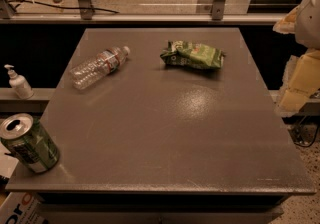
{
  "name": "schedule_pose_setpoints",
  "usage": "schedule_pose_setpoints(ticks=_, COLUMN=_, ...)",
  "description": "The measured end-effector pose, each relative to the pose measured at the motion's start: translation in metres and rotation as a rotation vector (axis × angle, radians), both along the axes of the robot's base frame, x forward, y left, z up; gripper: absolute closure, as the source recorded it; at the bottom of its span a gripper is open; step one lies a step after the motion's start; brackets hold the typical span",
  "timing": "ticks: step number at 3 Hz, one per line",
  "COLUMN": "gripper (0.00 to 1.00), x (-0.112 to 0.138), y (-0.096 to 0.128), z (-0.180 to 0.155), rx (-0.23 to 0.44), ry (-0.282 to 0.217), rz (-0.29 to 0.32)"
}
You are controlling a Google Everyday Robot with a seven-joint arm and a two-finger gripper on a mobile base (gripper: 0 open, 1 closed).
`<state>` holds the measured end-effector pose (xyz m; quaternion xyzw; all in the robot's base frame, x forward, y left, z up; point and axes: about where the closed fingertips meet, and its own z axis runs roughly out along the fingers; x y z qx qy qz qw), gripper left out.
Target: Knock green can over
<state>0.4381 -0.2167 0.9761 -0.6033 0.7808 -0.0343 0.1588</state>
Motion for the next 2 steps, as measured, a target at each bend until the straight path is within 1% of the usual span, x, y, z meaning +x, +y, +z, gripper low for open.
schedule_pose_setpoints(ticks=1, gripper=0.00, x=0.000, y=0.000, z=0.000, rx=0.000, ry=-0.002, rz=0.000)
schedule_pose_setpoints(ticks=2, gripper=0.00, x=-0.005, y=0.018, z=-0.010, rx=0.068, ry=-0.021, rz=0.035)
